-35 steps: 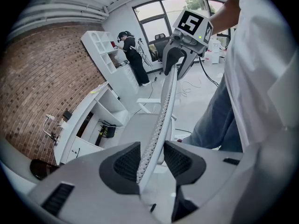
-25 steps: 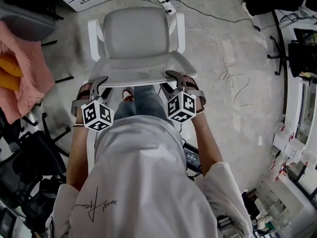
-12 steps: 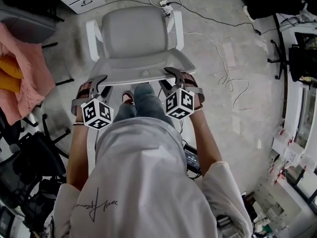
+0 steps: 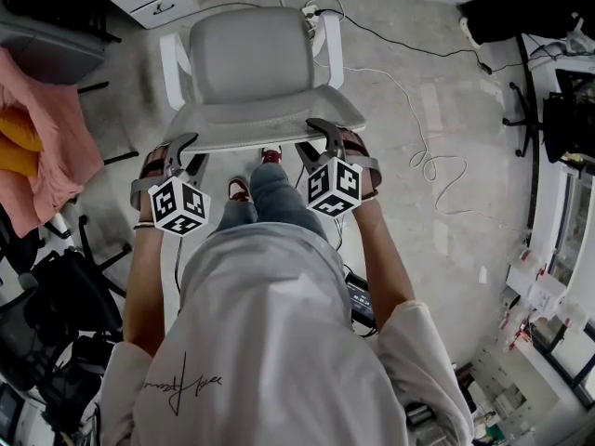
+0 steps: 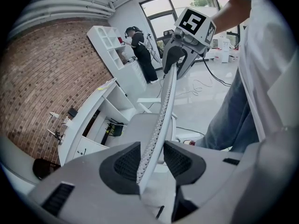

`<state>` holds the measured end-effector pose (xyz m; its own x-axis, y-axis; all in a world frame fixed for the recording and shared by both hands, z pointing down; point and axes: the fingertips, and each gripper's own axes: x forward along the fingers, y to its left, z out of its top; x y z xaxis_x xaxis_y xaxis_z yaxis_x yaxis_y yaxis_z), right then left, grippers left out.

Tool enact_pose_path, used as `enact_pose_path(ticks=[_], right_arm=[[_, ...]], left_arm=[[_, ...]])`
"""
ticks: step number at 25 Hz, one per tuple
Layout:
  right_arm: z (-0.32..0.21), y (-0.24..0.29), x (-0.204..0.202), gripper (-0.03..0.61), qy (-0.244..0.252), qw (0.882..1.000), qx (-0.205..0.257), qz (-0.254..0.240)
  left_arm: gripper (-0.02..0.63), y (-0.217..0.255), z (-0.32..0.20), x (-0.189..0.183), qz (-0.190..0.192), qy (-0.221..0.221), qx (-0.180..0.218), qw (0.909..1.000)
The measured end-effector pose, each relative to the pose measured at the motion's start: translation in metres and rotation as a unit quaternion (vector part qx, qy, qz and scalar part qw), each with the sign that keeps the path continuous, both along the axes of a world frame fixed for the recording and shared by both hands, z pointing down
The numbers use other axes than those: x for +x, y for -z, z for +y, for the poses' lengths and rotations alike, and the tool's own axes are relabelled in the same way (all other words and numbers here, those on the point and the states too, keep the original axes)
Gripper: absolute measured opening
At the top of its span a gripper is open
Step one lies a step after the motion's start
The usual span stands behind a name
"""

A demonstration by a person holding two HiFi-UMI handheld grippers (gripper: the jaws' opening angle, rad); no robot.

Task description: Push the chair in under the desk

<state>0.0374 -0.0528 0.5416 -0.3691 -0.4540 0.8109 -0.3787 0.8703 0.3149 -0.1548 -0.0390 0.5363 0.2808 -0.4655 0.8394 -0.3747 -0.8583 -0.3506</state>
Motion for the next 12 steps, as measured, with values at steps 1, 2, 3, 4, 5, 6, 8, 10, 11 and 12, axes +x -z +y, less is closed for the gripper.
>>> enact_pose_path(ticks=[1,2,3,4,5,6,8,10,11,12], right_arm=[[-0.004,0.000,0.000,0.193,0.001,1.000,0.000,0.000],[-0.007,0.000,0.000,0.193,0.003,1.000,0.001,-0.001],[-0.011,0.000,0.000,0.193,0.004,1.000,0.002,-0.001],[-0.015,0.000,0.000,0.193,0.005,1.000,0.002,-0.002],[-0.019,0.000,0.000,0.193,0.007,1.000,0.003,-0.002],[-0.022,0.000,0.000,0.193,0.009,1.000,0.003,-0.002],[-0.029,0.001,0.001,0.193,0.013,1.000,0.001,-0.001],[-0.037,0.001,0.003,0.193,0.017,1.000,0.001,-0.001],[-0.041,0.002,0.004,0.193,0.020,1.000,0.002,-0.001],[-0.046,0.002,0.005,0.193,0.023,1.000,0.003,-0.001]], left_arm=[[0.150,0.000,-0.004,0.000,0.000,0.001,0.000,1.0000],[0.150,0.000,-0.008,0.000,0.000,0.002,0.000,1.0000],[0.150,0.000,-0.012,0.000,0.000,0.003,0.000,1.0000],[0.150,0.000,-0.016,0.000,-0.001,0.004,0.000,1.0000],[0.150,0.000,-0.019,0.000,-0.001,0.004,-0.001,1.0000],[0.151,0.000,-0.022,0.000,0.000,0.005,-0.001,1.0000],[0.150,0.000,-0.027,0.001,0.001,0.007,-0.001,1.0000],[0.150,0.001,-0.033,0.003,0.002,0.011,0.001,0.9999],[0.150,0.002,-0.037,0.004,0.002,0.012,0.003,0.9999],[0.150,0.002,-0.041,0.005,0.002,0.014,0.005,0.9999]])
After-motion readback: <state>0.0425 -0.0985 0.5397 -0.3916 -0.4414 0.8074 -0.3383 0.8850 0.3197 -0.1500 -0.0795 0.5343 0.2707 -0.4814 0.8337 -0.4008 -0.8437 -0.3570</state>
